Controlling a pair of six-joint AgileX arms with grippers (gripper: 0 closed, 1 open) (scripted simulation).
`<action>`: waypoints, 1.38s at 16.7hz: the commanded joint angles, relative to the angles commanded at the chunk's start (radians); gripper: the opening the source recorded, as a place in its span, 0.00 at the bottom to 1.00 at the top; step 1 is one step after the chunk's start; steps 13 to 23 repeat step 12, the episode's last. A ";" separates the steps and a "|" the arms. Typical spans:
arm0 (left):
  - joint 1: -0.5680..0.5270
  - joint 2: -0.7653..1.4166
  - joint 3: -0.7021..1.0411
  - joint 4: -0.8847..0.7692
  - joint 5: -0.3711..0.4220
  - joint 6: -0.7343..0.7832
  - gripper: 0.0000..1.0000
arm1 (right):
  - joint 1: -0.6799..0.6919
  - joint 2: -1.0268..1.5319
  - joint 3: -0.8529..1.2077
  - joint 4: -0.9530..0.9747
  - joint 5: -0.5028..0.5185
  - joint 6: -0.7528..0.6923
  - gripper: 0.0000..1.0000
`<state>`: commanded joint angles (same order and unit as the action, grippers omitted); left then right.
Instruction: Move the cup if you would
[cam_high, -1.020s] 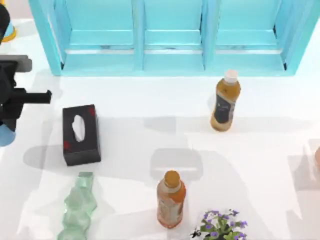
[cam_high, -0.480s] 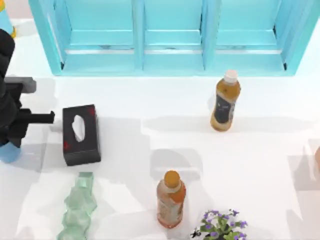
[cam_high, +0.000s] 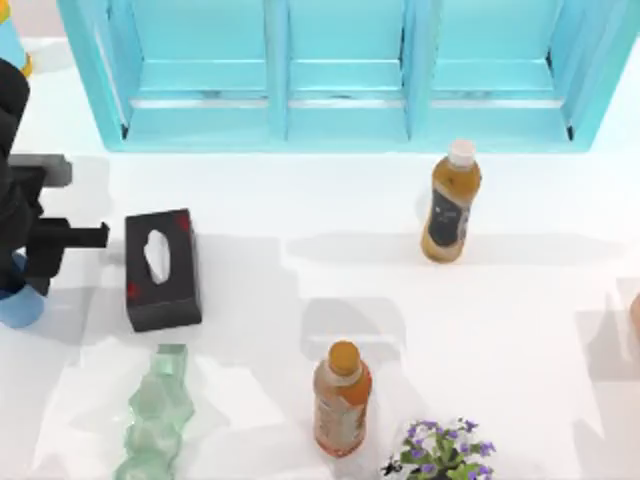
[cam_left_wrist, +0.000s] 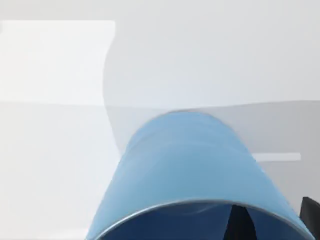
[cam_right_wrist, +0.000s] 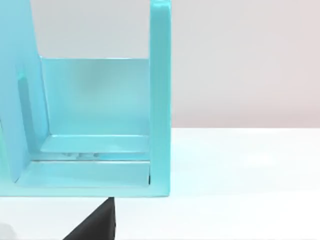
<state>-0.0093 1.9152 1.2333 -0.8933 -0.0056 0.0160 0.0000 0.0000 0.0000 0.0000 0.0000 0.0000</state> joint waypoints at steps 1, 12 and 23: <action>0.000 0.000 0.000 0.000 0.000 0.000 0.60 | 0.000 0.000 0.000 0.000 0.000 0.000 1.00; 0.000 0.000 0.000 0.000 0.000 0.000 1.00 | 0.000 0.000 0.000 0.000 0.000 0.000 1.00; 0.000 0.000 0.000 0.000 0.000 0.000 1.00 | 0.000 0.000 0.000 0.000 0.000 0.000 1.00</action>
